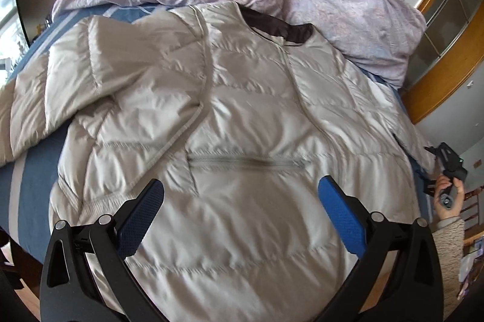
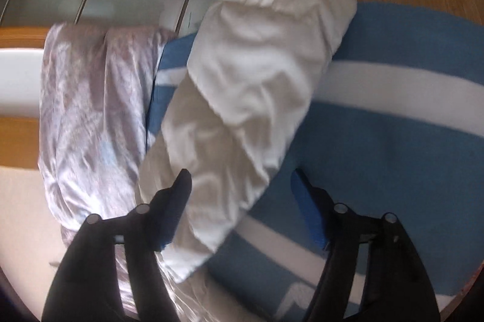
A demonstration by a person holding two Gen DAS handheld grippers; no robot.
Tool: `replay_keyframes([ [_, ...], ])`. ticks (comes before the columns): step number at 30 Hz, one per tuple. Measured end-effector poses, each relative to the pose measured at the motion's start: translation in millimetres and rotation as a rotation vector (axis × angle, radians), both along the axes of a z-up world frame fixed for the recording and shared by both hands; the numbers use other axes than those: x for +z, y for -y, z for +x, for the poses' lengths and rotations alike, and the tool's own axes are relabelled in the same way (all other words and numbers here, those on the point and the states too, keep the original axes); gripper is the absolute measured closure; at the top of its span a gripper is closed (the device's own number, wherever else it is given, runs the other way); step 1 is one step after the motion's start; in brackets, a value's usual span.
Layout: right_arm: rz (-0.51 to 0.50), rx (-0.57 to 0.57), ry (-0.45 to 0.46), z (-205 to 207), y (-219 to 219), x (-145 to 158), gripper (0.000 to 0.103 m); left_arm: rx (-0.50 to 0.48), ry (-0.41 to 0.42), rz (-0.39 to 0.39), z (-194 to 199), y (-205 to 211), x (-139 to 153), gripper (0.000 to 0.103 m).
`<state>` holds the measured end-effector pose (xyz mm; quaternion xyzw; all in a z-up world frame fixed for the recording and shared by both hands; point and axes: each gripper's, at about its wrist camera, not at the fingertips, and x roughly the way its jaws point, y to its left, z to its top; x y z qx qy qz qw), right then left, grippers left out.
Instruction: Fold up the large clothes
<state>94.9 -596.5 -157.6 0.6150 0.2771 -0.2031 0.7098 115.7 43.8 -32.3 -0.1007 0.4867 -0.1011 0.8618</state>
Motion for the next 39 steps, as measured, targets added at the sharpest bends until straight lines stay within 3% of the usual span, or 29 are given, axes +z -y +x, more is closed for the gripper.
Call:
replay_keyframes([
  [6, -0.071, -0.054, -0.05, 3, 13, -1, 0.075, 0.005, 0.058, -0.005, 9, -9, -1, 0.001],
  [10, -0.16, -0.041, -0.092, 8, 14, 6, 0.09, 0.017, 0.108, 0.005, 11, -17, -1, 0.001],
  [15, -0.419, -0.009, -0.133, 20, -10, 52, 0.095, 0.009, 0.103, -0.051, 14, -29, -7, 0.001],
  [19, -0.687, 0.04, -0.122, 35, -52, 109, 0.096, 0.012, 0.097, -0.114, 12, -43, -9, 0.001],
  [24, -0.947, 0.14, -0.048, 56, -126, 164, 0.097, 0.06, 0.129, -0.114, 7, -61, -6, 0.001],
  [28, -1.094, 0.253, 0.042, 72, -192, 192, 0.097, 0.097, 0.158, -0.097, 2, -74, -2, 0.001],
  [31, -1.158, 0.351, 0.138, 76, -247, 206, 0.097, 0.12, 0.174, -0.082, -1, -82, 0, 0.001],
  [35, -1.164, 0.522, 0.247, 81, -317, 213, 0.097, 0.146, 0.182, -0.053, -5, -89, 0, 0.001],
  [39, -1.129, 0.752, 0.259, 98, -393, 193, 0.097, 0.165, 0.179, -0.072, -8, -100, -1, 0.001],
])
